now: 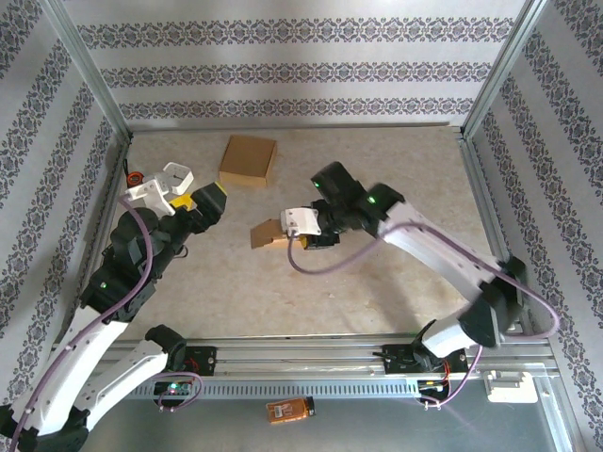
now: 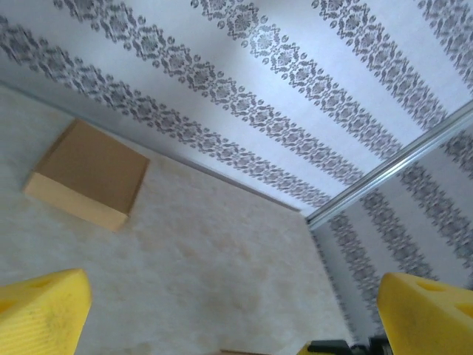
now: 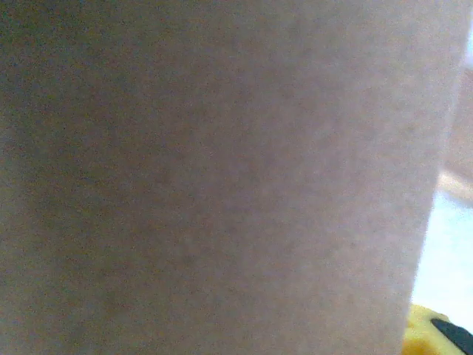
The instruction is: Fold the paper box
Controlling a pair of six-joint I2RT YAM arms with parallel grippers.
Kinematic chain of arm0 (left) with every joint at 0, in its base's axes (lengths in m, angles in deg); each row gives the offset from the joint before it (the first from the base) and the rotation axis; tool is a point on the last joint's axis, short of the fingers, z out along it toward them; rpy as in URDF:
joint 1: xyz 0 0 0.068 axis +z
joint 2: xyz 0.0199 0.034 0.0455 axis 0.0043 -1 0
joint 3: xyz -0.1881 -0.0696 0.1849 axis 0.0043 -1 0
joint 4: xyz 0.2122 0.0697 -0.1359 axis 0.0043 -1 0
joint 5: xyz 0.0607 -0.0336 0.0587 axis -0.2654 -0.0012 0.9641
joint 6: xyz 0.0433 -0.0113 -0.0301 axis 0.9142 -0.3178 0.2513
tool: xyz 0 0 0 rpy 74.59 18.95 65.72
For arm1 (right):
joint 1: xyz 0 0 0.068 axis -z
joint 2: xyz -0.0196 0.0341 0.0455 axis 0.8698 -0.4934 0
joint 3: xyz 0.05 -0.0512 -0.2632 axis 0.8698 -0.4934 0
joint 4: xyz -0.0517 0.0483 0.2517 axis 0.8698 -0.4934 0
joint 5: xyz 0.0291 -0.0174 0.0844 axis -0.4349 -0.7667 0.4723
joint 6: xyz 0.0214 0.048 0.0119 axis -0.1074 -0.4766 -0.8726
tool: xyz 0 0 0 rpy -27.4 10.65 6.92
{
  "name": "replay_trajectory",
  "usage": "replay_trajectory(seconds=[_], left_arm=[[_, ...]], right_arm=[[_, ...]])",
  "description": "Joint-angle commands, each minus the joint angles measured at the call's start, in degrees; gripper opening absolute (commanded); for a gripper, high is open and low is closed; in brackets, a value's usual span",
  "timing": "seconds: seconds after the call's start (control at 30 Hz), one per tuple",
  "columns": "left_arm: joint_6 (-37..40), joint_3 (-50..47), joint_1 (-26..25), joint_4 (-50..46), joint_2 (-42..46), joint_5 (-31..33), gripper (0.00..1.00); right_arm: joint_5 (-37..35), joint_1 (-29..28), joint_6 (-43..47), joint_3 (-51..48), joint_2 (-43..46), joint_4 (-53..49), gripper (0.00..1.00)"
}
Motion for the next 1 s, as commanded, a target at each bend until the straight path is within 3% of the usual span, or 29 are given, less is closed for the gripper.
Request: replay_trajectory(seconds=[0.0, 0.23, 0.33, 0.47, 0.67, 0.83, 0.97], left_arm=[[10.30, -0.33, 0.23, -8.75, 1.14, 0.88, 1.00], [9.51, -4.60, 0.26, -7.30, 4.65, 0.34, 1.00], [15.27, -7.15, 0.22, -5.02, 3.65, -4.32, 1.00], [23.87, -7.10, 0.25, -6.83, -0.18, -12.55, 1.00], [34.86, -5.69, -0.36, -8.68, -4.75, -24.01, 1.00], [39.36, -3.49, -1.79, -13.33, -8.27, -24.46, 1.00], [40.41, -2.77, -2.98, -14.27, -9.01, -21.97, 1.00]], right_arm=[[2.28, 0.76, 1.64, 9.27, -9.27, -23.87, 0.46], [-1.42, -0.49, -1.62, 15.64, -20.41, -18.44, 0.49], [-2.64, -1.32, -2.35, 14.58, -20.80, -17.11, 0.61], [1.67, -0.81, -3.86, 11.92, -16.10, -13.86, 0.77], [7.66, 2.19, -10.10, 6.08, -6.99, -7.74, 0.79], [10.20, 5.24, -25.45, -3.74, 3.84, 2.43, 0.79], [4.91, 8.90, -43.33, -13.15, 13.28, 9.53, 0.79]])
